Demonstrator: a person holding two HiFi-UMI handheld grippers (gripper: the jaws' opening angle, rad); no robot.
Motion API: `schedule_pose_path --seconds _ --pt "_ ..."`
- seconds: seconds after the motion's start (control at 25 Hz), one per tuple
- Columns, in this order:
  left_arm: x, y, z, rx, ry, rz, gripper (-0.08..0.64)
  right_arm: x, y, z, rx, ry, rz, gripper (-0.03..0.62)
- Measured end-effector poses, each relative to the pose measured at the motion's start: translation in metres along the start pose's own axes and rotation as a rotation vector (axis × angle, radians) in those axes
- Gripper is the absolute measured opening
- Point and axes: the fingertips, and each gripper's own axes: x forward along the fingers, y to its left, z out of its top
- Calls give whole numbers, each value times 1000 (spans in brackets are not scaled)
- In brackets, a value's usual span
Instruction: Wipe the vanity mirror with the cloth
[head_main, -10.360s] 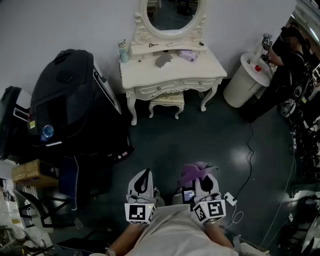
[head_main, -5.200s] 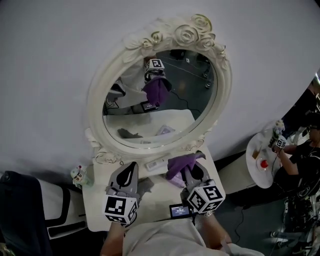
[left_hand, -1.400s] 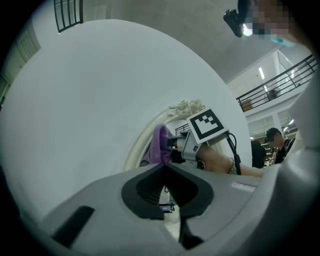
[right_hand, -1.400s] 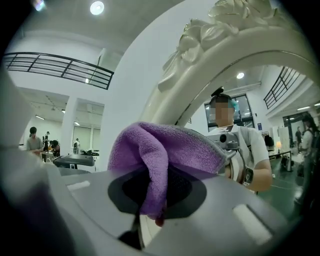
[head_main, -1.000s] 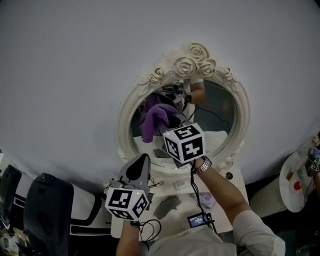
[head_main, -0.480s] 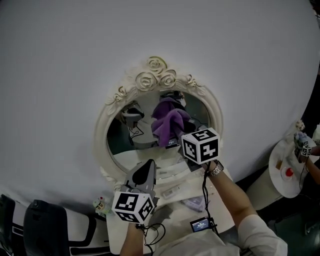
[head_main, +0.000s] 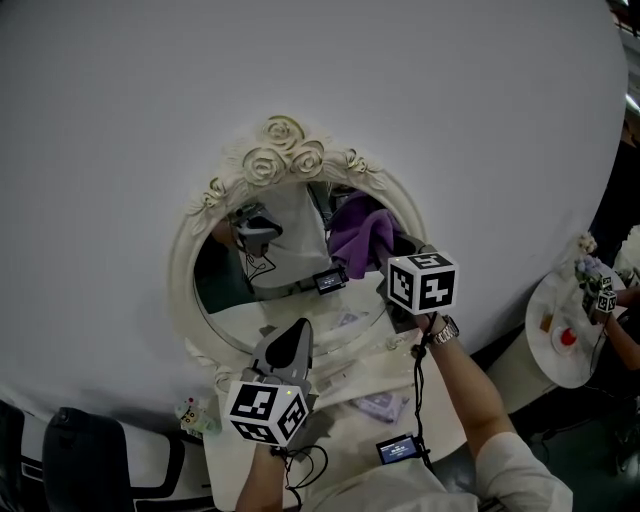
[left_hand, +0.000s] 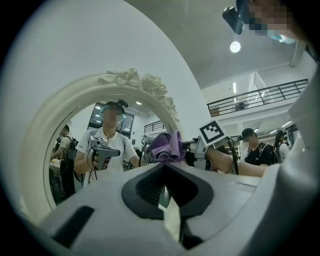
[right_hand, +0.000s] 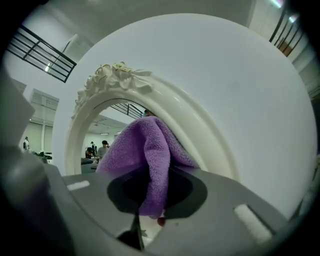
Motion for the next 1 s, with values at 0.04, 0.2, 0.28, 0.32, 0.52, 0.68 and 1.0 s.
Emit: schedule_pose_path --seconds 0.04,0.2,0.28,0.32,0.52,0.68,1.0 --pt "-1 -1 -1 1 3 0 0 -1 -4 -1 3 0 -11 66" --pt "-10 2 -3 -2 7 24 0 -3 -10 -1 10 -9 -51 67" --pt "-18 7 -3 -3 5 43 0 -5 -8 -1 23 -25 -66 65" --pt "-23 10 -2 -2 5 54 0 -6 -4 -2 25 -30 -67 62" --pt "-53 34 -5 -11 4 143 0 -2 52 -10 -15 -22 40 60" --pt "-78 51 -4 -11 0 219 0 13 112 -22 -29 -2 162 61" --pt "-132 75 -9 -26 -2 351 0 44 235 -61 -38 75 394 61"
